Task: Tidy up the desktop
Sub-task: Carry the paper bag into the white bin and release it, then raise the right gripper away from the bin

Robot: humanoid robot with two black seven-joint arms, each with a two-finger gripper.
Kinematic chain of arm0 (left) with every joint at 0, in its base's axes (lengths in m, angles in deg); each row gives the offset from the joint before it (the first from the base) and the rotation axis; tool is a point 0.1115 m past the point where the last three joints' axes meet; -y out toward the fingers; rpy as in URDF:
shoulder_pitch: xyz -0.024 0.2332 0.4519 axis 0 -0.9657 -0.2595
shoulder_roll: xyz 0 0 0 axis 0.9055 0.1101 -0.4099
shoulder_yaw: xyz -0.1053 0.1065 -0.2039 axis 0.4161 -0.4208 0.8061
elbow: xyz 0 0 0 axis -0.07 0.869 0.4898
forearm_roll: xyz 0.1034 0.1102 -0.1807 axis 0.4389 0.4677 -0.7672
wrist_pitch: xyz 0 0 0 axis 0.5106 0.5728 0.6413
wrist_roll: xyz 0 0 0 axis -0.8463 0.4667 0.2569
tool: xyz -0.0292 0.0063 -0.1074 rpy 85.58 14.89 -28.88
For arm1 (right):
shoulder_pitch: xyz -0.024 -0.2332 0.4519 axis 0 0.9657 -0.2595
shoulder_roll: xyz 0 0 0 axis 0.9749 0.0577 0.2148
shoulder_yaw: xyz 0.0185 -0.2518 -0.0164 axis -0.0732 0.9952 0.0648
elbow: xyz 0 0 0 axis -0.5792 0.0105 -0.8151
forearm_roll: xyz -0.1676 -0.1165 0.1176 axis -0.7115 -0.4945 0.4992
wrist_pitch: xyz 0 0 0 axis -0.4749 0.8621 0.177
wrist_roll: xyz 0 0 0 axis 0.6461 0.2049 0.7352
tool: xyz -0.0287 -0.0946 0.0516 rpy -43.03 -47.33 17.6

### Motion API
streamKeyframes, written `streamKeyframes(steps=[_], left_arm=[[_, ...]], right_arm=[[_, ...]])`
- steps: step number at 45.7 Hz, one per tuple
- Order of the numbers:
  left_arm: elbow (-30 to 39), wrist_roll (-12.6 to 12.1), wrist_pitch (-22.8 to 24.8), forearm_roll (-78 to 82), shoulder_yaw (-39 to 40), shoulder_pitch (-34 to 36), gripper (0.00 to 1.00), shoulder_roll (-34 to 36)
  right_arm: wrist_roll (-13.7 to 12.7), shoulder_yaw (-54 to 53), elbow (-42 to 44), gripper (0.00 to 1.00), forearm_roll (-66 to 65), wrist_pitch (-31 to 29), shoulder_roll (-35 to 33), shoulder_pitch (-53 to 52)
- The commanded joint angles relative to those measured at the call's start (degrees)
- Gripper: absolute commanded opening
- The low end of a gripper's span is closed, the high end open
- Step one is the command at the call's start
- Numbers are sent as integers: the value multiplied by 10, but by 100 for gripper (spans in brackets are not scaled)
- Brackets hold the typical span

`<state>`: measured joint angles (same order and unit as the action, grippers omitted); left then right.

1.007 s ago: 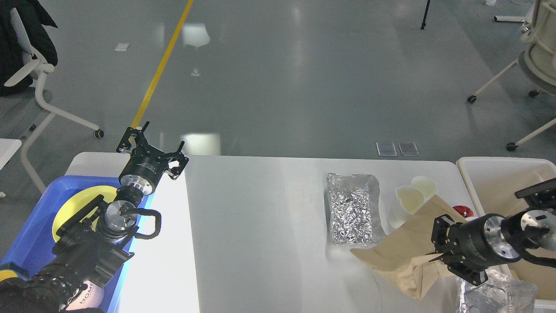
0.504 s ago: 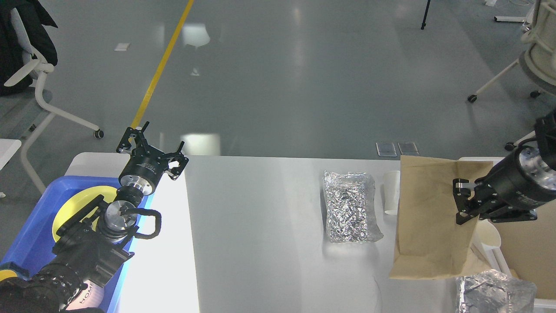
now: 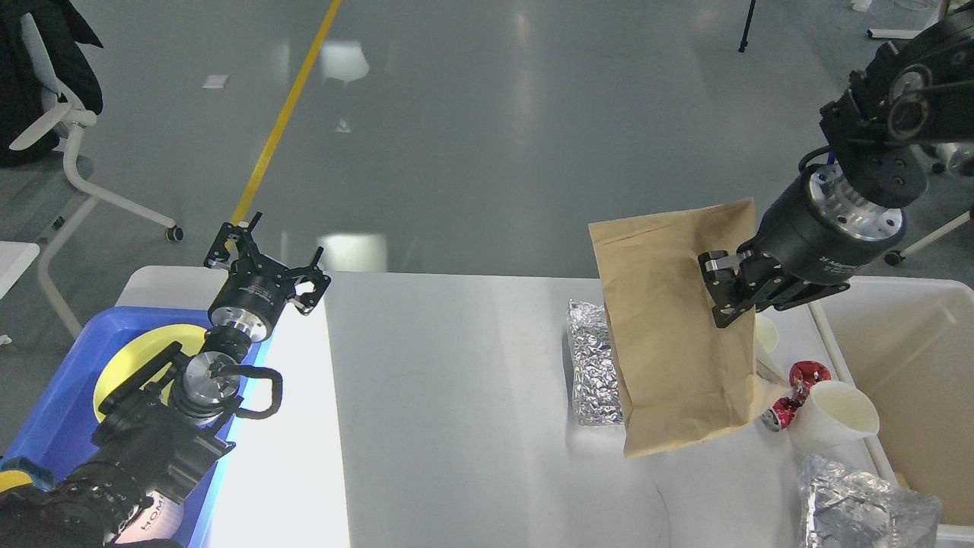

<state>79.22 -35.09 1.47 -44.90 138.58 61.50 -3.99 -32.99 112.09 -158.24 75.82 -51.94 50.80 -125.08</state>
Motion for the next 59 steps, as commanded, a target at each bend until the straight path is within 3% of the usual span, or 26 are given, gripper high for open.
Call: streamKeyframes(steps=[1,7,12,19,29,37,44,52,59], left_arm=[[0,0,0,0,0,0,98,0],[0,0,0,0,-1,0,98,-1],[0,0,0,0,-1,0,98,-1],[0,0,0,0,-1,1,98,-1],[0,0,0,0,-1,1,98,-2],[0,0,0,0,-1,1,98,-2],[0,0,0,0,-2,1,98,-2],[0,0,0,0,-2,1,98,-2],[0,0,0,0,-2,1,98,-2]], right_arm=[[-1,7,29,0,2,4,-1,13],[-1,61,150,0,7,25,-15,102],[-2,65,260,0,13,44,-65,191],[-4,66,353,0,18,89,-107,296],[-9,71,454,0,90,245,-138,454],[-10,68,572,0,148,390,-138,616],[-10,56,685,0,203,482,-134,765],[-9,-32,815,0,257,506,-103,925],[-9,-86,850,0,256,502,-76,968]])
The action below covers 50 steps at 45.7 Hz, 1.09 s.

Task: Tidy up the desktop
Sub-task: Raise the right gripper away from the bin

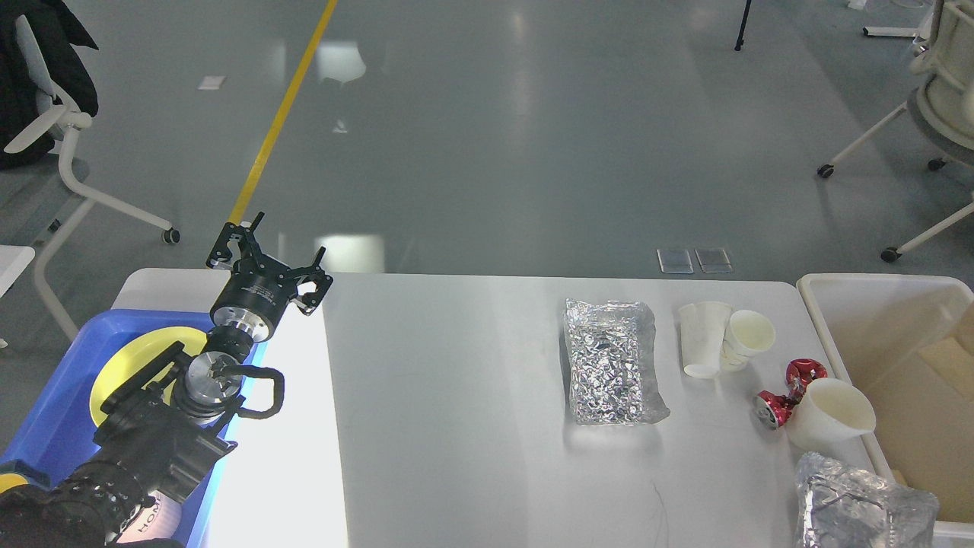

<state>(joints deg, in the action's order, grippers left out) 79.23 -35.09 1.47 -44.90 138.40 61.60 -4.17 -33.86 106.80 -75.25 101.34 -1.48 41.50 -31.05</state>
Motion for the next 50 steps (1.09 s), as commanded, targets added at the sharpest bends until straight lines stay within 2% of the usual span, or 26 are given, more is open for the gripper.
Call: streamKeyframes(steps=[1,7,8,9,10,11,12,13,35,41,45,50], left_arm=[[0,0,0,0,0,0,98,0],[0,0,0,0,0,0,98,0],[0,0,0,0,0,0,98,0],[0,0,0,0,0,0,98,0],[0,0,0,0,0,0,98,0],[0,0,0,0,0,0,98,0],[0,0,0,0,0,0,98,0],[0,0,0,0,0,0,98,0],[0,0,0,0,0,0,98,0],[0,0,0,0,0,0,98,0],[0,0,0,0,0,0,98,0],[0,-1,0,0,0,0,98,0]], right_arm=[[0,-34,21,0,1,-3,19,28],[0,-36,21,0,1,-4,23,29],[0,-36,21,6,1,-5,24,29],[0,-36,21,35,1,-5,25,29],[0,-35,21,86,1,-6,27,29],[0,-29,21,100,-2,-7,31,29],[0,-28,22,95,-4,-7,35,29],[-2,-28,22,100,-4,-7,37,29],[-8,-31,23,100,-4,-7,34,20],[-9,-29,13,100,-7,-14,28,-21],[-9,-21,10,100,-7,-52,22,-80],[-8,-7,0,100,-10,-148,21,-170]])
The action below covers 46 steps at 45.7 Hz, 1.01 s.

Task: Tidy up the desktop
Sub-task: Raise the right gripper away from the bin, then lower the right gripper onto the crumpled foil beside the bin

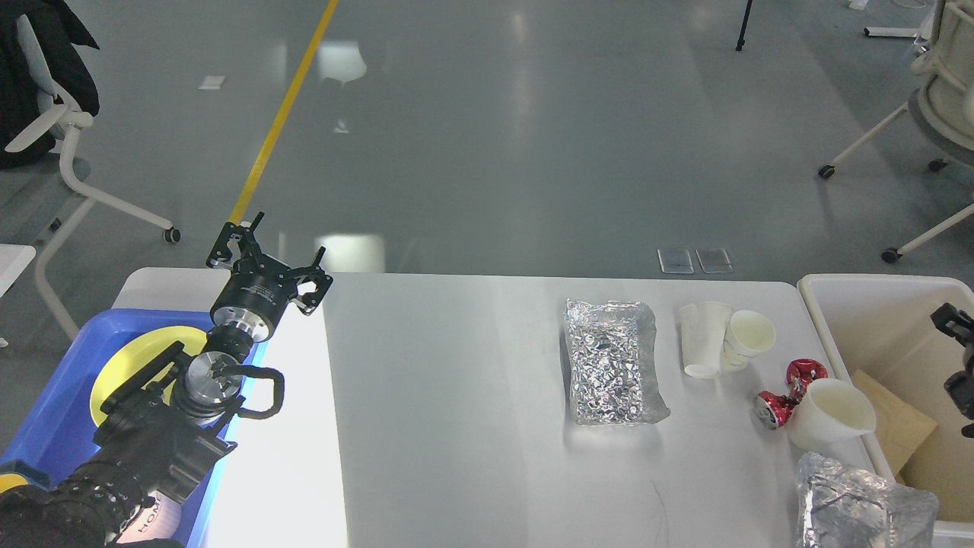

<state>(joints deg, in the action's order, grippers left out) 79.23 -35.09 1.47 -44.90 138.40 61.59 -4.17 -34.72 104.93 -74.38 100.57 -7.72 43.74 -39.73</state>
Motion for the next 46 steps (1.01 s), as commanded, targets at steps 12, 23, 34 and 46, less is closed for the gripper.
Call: streamKeyframes(steps=[12,23,34,46], left_arm=[[0,0,0,0,1,0,98,0],[0,0,2,0,1,-1,98,0],[0,0,3,0,1,-1,98,1],[0,-1,3,0,1,-1,98,1]], right_arm=[[29,12,-137,100,-21,-276,9,-314],[30,4,-460,100,-202,-361,7,-541],[24,4,-725,100,-235,-396,13,-666],[22,10,-822,100,-270,-393,24,-696]])
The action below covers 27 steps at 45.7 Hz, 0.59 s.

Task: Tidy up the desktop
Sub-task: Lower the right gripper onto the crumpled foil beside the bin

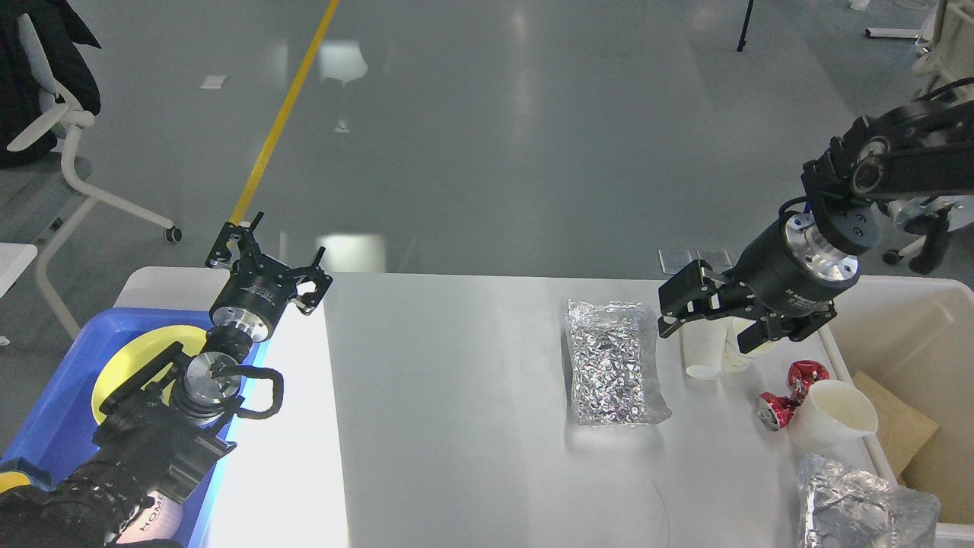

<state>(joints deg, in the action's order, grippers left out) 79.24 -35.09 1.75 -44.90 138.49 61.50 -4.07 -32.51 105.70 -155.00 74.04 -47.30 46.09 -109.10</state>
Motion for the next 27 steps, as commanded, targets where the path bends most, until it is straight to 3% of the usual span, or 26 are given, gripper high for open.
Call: streamKeyframes(steps=[1,9,18,27], left_arm=[[0,0,0,0,0,0,98,0],[0,0,0,0,0,0,98,0],[0,0,0,0,0,0,98,-1],[0,0,0,0,0,0,98,0]], right_arm=[[0,4,-15,100,-5,4,-1,-2],[1,49,9,100,-9,11,-33,23],[2,79,29,100,-136,11,-192,106],[2,72,36,100,-147,17,-308,167]])
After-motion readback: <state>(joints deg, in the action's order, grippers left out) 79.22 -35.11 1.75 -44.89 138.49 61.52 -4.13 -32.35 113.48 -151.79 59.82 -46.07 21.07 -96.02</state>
